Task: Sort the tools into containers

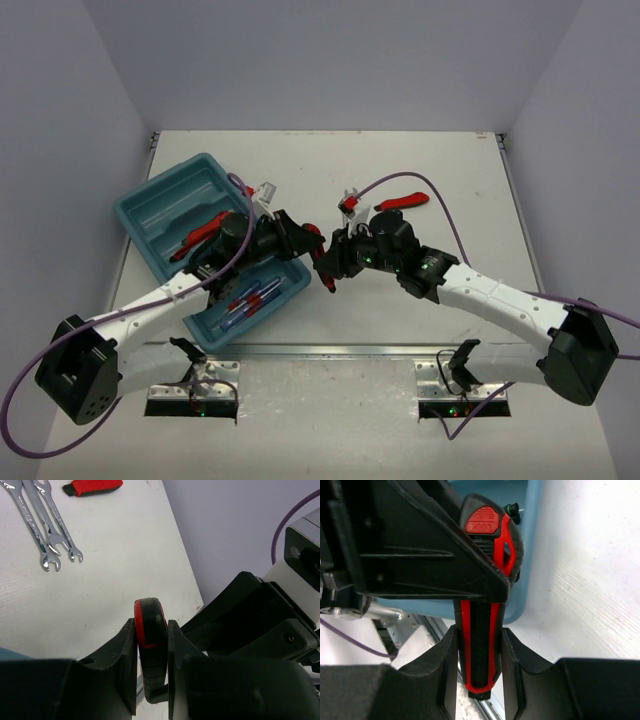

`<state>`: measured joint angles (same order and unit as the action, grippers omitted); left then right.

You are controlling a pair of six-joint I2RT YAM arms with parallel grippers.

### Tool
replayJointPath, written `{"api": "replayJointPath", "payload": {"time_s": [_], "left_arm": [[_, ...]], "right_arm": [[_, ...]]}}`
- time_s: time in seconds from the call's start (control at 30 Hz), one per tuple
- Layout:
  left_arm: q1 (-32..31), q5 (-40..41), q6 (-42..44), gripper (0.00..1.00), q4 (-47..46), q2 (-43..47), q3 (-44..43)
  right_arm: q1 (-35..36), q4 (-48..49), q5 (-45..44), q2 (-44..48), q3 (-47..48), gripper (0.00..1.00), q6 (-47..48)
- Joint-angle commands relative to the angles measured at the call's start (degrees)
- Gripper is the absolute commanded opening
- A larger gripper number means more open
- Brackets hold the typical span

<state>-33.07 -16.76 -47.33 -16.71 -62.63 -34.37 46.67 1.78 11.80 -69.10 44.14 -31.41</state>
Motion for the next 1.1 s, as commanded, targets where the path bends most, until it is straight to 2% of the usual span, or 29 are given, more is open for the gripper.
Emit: {"api": "replayJointPath", "payload": {"time_s": [0.0,0.03,0.07,0.1,0.13,0.2,0.3,0.37,0.47,0.6,0.67,0.87,1.07], "left_arm": [[-0.88,2.56,2.58,0.01,0.99,-1.37,-5.3],[-0.78,4.7,3.29,0.0,4.04,-1.44,-6.61],[-0.52,7.65,3.74,0.0,7.74,-1.46,-8.14],[0.34,11.25,4.24,0.0,12.13,-1.53,-9.94],[2.34,13.78,4.32,0.0,16.24,-1.65,-11.44],[8.97,17.51,2.93,0.0,22.41,-1.52,-13.21],[18.98,29.21,-2.17,0.0,30.7,0.73,-13.88],[22.67,36.63,-7.84,0.0,33.57,2.14,-13.52],[25.54,50.96,-20.61,0.0,36.99,4.35,-11.81],[27.18,60.47,-37.77,0.0,38.96,2.59,-10.57],[27.15,64.54,-44.46,0.0,41.19,-1.11,-11.2],[27.27,67.48,-60.87,0.0,46.98,-11.29,-13.07],[28.06,67.03,-63.15,0.0,41.75,-13.93,-10.89]], "right_arm": [[0.79,6.47,-1.31,0.92,2.89,0.07,0.09],[0.79,6.28,-2.47,1.61,2.26,0.21,0.39],[0.78,6.03,-3.89,2.43,1.45,0.45,0.65],[0.71,5.53,-7.61,3.16,0.8,0.9,0.73],[0.64,4.08,-12.11,4.68,-0.24,0.96,0.67],[0.24,-0.15,-19.7,8.17,-2.09,0.99,0.2],[-0.87,-4.81,-34.97,13.41,-4.83,0.99,-0.67],[-1.84,-5.03,-37.36,16.76,-8.34,0.99,0.02],[-4.48,-5.04,-36.95,20.92,-11.28,0.99,1.17],[-9.86,-5.04,-30.05,21.7,-13.65,0.99,1.95],[-11.99,-5.04,-27.0,21.13,-13.99,0.99,1.65],[-12.22,-5.03,-21.98,18.48,-13.2,0.99,1.69],[-12.22,-4.95,-19.53,17.95,-13.29,0.99,1.44]]}}
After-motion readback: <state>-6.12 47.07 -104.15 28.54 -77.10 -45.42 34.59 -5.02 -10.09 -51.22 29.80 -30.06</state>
